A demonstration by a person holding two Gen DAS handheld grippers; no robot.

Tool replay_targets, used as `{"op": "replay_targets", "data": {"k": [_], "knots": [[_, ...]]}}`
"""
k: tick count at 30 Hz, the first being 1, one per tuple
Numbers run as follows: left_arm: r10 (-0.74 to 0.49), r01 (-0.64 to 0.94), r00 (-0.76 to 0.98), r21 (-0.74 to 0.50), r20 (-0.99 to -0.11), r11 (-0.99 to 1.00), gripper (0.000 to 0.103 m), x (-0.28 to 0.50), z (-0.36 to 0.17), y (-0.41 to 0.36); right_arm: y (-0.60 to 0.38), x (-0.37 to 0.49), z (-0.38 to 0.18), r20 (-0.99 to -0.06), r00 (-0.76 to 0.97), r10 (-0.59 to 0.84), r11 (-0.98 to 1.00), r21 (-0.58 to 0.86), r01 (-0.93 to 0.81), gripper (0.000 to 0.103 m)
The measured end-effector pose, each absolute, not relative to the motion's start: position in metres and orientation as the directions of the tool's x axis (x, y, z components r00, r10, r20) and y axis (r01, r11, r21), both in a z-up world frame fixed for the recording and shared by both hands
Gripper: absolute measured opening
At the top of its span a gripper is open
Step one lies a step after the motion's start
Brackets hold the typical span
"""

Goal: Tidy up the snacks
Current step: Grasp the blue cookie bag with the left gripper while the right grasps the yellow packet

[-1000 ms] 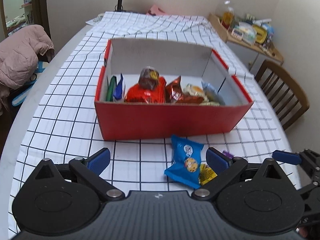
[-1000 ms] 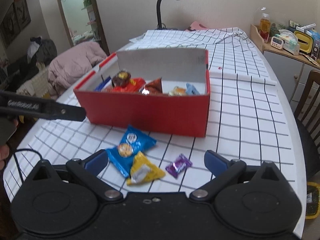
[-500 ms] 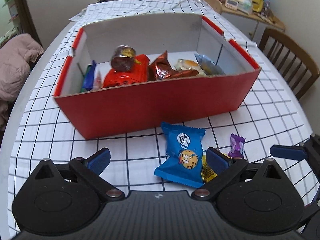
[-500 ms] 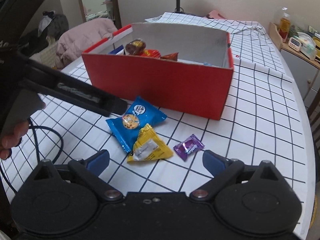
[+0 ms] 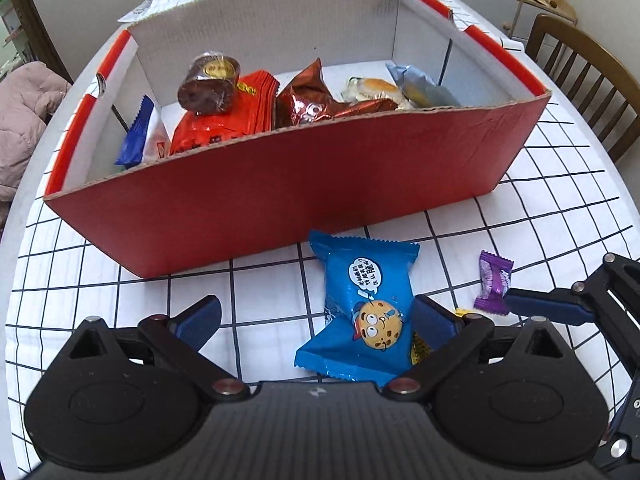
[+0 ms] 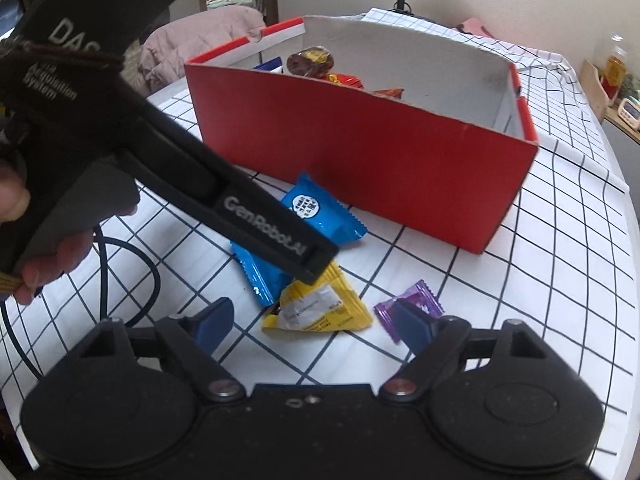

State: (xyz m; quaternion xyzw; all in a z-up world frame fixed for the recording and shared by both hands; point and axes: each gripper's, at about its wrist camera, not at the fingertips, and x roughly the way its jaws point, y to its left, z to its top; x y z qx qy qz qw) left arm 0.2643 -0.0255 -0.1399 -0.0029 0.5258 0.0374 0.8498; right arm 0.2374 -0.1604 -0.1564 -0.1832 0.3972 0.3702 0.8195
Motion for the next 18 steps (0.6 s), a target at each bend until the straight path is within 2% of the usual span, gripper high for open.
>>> {"op": "replay_targets", "data": {"k": [6,8,14,18], "knots": [[0.027,-0.052,0.444,0.004,-0.895,0.999,0.089,0.268,-0.144,-0.028,-0.151,0.239,-0.164,-0.79,0.412,0.454,0.636,-0.036,-0.771,0.074],[0.013,-0.038,0.442,-0.004,-0.897,0.999,0.077,0.269,-0.144,-0.031,-0.149,0.24,-0.166,-0.795,0.407,0.45,0.628,-0.043,-0.777,0.07],[-0.014,-0.015,0.417,-0.022,-0.909,1.0,0.054,0.269,-0.149,-0.035,-0.147,0.238,-0.169,-0.798,0.408,0.444,0.618,-0.057,-0.784,0.058],[-0.028,-0.029,0.422,-0.044,-0.906,0.999,0.048,0.267,-0.149,-0.031,-0.147,0.237,-0.169,-0.795,0.414,0.444,0.622,-0.059,-0.781,0.054]]}}
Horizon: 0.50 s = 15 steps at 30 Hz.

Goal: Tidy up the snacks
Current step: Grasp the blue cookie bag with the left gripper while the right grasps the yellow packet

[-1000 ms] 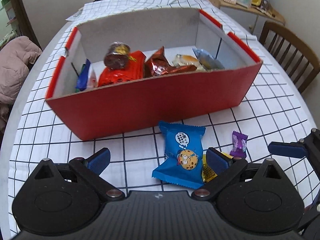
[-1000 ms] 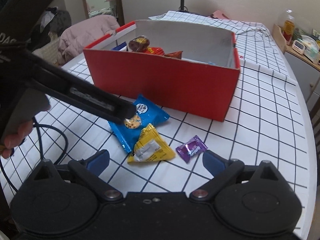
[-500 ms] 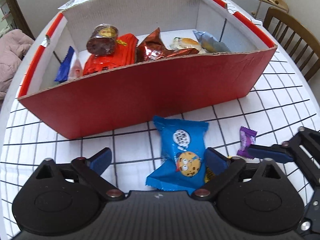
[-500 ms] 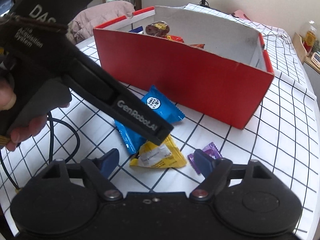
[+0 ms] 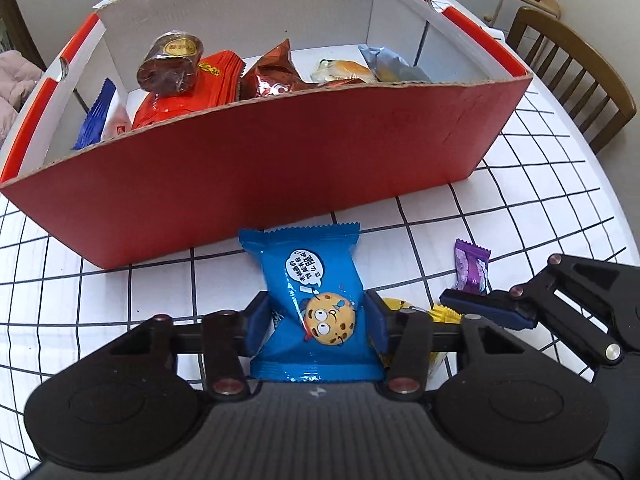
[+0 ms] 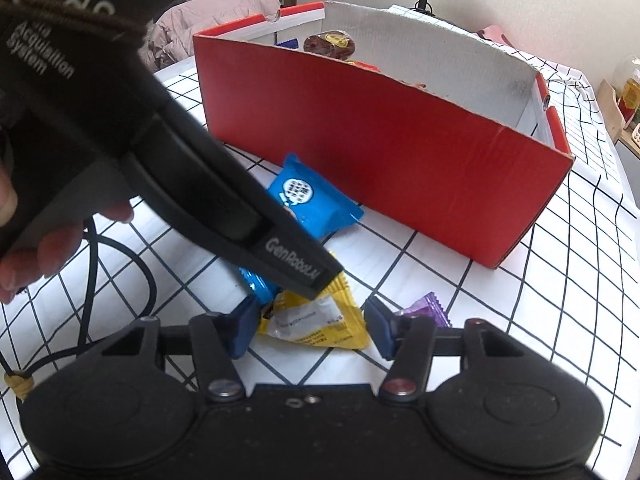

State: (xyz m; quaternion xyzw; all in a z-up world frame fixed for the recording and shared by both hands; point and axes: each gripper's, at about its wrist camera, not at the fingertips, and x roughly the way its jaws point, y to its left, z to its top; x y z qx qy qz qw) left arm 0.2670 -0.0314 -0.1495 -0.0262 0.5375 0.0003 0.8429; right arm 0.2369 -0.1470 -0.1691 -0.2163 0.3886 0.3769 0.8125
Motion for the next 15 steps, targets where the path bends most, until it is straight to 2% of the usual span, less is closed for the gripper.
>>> {"op": "replay_targets", "data": {"k": [3,15], "knots": [[-0.046,-0.045,0.424,-0.072,-0.905,0.996,0.043,0.266,-0.148,-0.025,-0.148,0.24,-0.168,-0.793,0.416,0.444,0.629,-0.055,-0.775,0.051],[-0.051,-0.147,0.431,-0.126,-0.901,0.981,0.041,0.246,-0.147,0.011,-0.165,0.239,-0.164,-0.782,0.422,0.459,0.686,0.011,-0.727,0.048]]}}
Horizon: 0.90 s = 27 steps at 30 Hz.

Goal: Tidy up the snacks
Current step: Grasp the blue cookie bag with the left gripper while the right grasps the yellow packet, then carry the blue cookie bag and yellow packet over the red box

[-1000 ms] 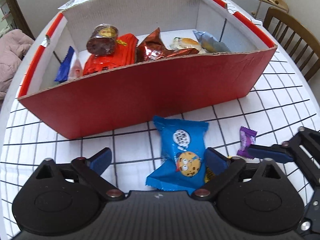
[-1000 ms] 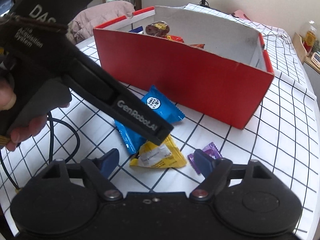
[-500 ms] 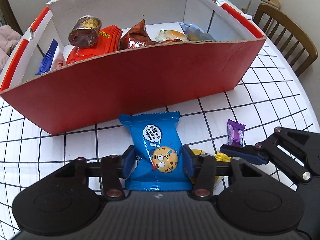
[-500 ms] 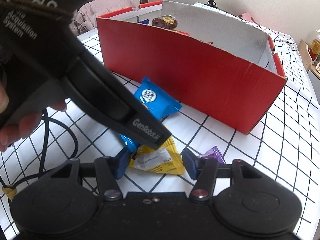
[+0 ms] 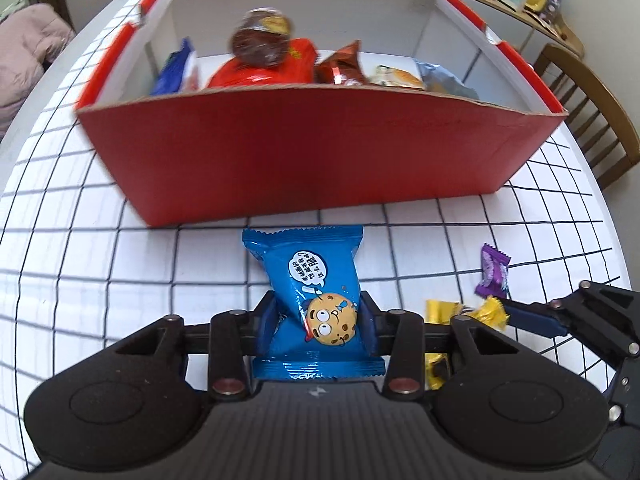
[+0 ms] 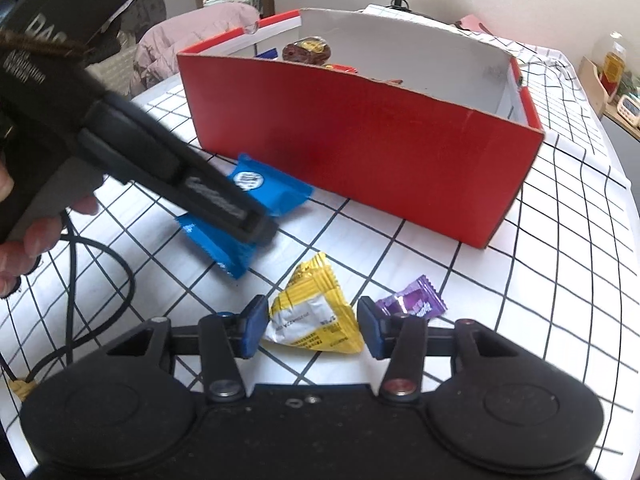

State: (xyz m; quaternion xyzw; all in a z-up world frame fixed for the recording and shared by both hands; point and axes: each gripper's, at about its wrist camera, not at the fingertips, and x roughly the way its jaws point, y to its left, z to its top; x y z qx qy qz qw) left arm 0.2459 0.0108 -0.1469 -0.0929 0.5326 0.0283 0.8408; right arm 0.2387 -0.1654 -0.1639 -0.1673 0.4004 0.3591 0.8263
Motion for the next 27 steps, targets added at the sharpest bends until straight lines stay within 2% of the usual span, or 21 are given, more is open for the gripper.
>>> {"op": "replay_targets", "data": {"k": [17,27], "knots": [[-0.065,-0.257,0.491,-0.216,-0.869,0.942,0.041,0.188,-0.123,0.049,-0.186,0.227,-0.158,-0.768,0.431,0.474,0.758,0.107,-0.643,0.041],[-0.05,-0.317,0.519,-0.247,-0.853,0.916,0.041,0.153,-0.109,0.067,-0.199,0.215,-0.144,-0.735,0.445,0.511,0.783,0.185,-0.594,0.04]]}}
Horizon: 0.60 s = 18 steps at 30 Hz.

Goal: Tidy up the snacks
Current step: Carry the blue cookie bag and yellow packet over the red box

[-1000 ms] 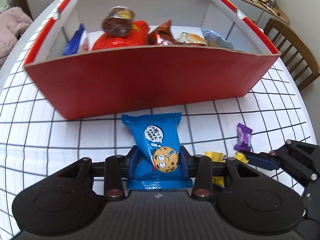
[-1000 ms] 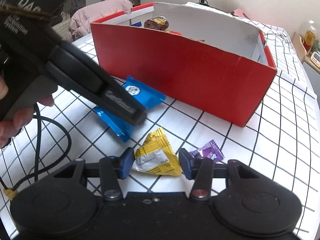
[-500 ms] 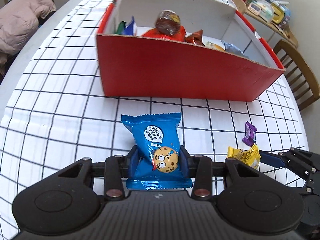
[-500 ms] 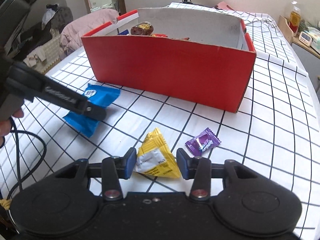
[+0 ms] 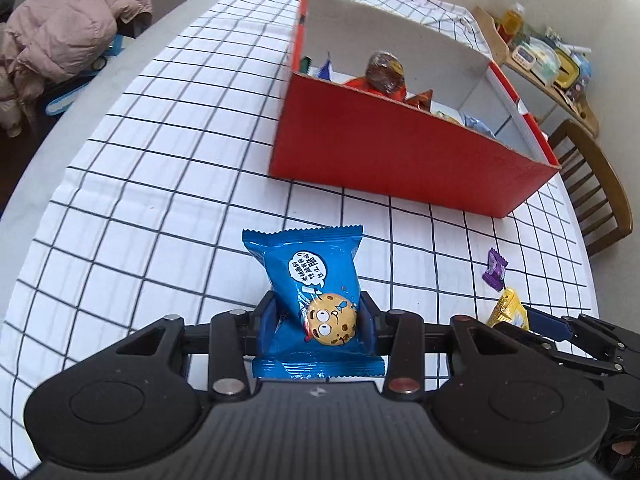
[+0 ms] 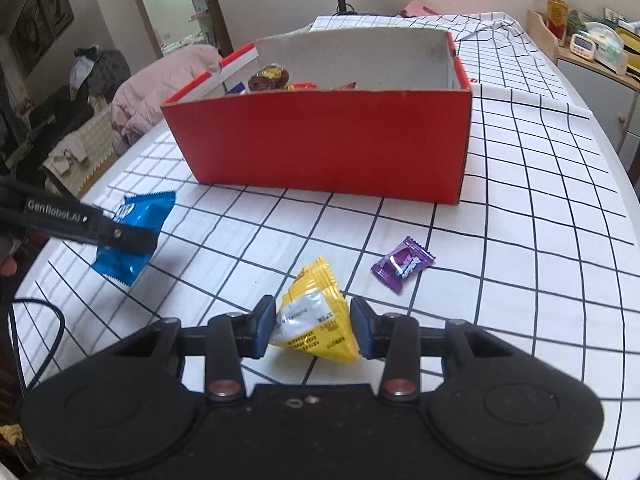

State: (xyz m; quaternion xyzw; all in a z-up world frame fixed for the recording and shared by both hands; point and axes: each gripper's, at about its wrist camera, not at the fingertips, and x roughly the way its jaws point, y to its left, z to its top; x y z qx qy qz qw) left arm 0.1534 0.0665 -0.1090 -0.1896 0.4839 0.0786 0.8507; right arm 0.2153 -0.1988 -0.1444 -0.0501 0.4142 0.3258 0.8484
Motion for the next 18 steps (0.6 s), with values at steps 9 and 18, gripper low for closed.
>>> {"op": "replay_targets", "data": {"k": [9,18], "knots": [[-0.036,-0.316,0.564,-0.256,-0.825,0.913,0.041,0.15,-0.082,0.07,-0.205,0.216,-0.115,-0.67,0.493,0.555,0.788,0.234,-0.569,0.04],[-0.041,-0.275,0.621,-0.267,-0.782,0.924,0.041,0.172,-0.044,0.069,-0.202,0.237,-0.074,-0.595,0.551,0.586,0.78,0.228,-0.583,0.04]]}}
